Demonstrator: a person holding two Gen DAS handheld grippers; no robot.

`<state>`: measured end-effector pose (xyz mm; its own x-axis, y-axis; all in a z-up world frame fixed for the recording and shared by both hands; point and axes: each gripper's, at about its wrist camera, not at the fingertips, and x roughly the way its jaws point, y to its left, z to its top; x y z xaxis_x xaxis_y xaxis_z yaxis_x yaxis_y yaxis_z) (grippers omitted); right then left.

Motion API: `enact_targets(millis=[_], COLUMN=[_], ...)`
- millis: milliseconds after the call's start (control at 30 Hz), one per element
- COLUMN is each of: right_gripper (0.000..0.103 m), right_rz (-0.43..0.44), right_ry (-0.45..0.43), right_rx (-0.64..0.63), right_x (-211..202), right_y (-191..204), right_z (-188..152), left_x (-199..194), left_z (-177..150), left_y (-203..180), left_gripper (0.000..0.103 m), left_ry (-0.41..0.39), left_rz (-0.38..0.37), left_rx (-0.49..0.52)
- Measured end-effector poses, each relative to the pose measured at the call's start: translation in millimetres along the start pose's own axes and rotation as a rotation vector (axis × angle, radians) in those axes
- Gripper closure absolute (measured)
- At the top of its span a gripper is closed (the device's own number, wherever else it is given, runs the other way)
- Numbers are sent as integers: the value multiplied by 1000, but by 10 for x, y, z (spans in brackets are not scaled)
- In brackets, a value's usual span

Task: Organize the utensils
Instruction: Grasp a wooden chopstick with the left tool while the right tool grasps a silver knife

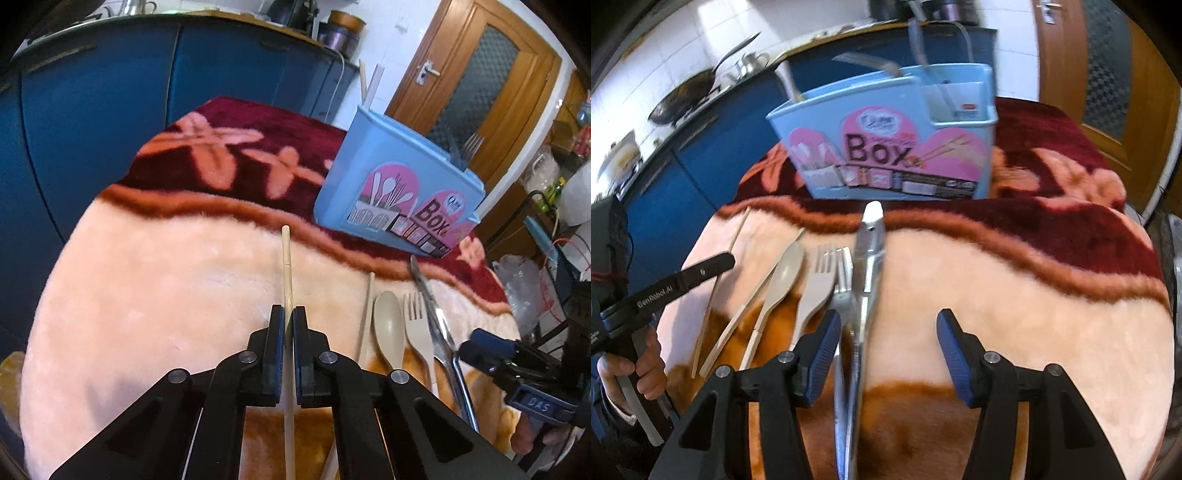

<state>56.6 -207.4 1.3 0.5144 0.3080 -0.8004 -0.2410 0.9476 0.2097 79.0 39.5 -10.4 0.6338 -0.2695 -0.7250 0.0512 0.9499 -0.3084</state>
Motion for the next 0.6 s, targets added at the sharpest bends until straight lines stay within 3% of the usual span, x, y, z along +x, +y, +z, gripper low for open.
enact_targets(millis=[133, 200, 333, 533, 600], right_gripper=[46, 55, 60, 60, 67], right_rz=[-23, -39, -37, -41, -43], right_ry=[50, 60, 80, 111, 120], right_rx=[-53, -78, -86, -105, -106], right_x=[109, 144, 197, 275, 311], right_y=[96, 124, 120, 136, 139], right_z=[54, 83, 150, 253, 306], left_x=[-63, -95, -151, -206, -226], left_z=[3, 9, 15, 23, 25], left_y=[41, 50, 57, 23, -3], left_gripper=[99, 99, 99, 99, 99], left_ry=[-19, -31, -49, -74, -83], left_rz=[-19, -30, -43, -48, -48], left_rx=[-7, -8, -2, 10, 20])
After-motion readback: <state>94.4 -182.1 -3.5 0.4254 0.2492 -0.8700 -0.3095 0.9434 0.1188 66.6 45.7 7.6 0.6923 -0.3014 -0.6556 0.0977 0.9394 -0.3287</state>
